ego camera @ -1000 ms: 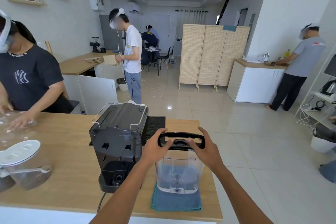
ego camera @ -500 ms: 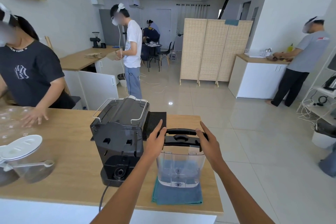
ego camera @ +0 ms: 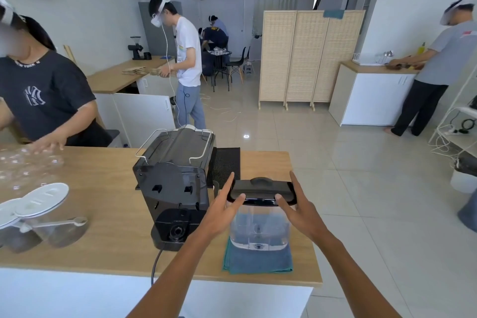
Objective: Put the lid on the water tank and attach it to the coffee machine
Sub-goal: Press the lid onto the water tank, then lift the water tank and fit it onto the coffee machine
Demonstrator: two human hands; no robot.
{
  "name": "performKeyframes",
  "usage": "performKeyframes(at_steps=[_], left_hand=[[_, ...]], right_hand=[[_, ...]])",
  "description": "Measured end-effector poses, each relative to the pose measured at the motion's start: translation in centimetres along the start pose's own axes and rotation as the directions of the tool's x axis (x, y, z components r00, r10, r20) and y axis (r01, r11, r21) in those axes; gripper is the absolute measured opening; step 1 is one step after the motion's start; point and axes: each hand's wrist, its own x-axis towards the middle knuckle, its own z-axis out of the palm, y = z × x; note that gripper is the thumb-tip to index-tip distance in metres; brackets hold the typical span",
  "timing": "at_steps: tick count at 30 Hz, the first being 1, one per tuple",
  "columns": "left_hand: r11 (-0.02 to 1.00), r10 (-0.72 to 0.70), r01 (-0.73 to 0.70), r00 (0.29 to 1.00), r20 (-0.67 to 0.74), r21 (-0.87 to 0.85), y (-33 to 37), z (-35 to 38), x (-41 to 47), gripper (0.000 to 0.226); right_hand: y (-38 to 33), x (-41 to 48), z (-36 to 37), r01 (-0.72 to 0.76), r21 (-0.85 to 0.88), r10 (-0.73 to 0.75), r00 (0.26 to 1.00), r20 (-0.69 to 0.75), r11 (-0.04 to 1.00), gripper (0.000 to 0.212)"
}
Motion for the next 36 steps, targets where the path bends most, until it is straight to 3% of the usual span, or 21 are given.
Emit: performKeyframes(at_steps=[7,11,14,23,33,36], left_hand=[[0.986,0.050,-0.049,0.999,-0.001,0.159,-0.3,-0.1,-0.3,0.080],[0.972,0.056,-0.057,0.998,0.010,0.229,0.1,-0.7,-0.9,0.092],[0.970,0.117,-0.113,0.993,-0.006,0.213,-0.6,-0.7,-0.8,0.097],[0.982,0.115,-0.103,0.991,-0.072,0.155,-1.2,-0.7,-1.7,0.094],[0.986,0.162,-0.157,0.979,-0.123,0.050,-0.1,-6.2,-4.3,0.102],[0.981,0.184,-0.168,0.966,-0.179,0.099,0.0,-8.5,-5.4,0.099]], right_hand=[[0.7,0.0,0.2,0.045,-0.021,-0.045,0.999,0.000,0.999,0.088],[1.0,-0.3,-0.3,0.102,-0.033,-0.100,0.994,0.039,0.994,0.105],[1.7,0.0,-0.5,0.119,-0.084,-0.114,0.992,0.054,0.989,0.119],[2.0,-0.1,-0.3,0.167,-0.091,-0.167,0.986,0.004,0.982,0.116],[-4.6,-2.4,1.4,0.270,-0.051,-0.272,0.961,-0.043,0.961,0.117],[-6.5,-3.0,3.2,0.273,-0.040,-0.275,0.960,-0.056,0.961,0.117]])
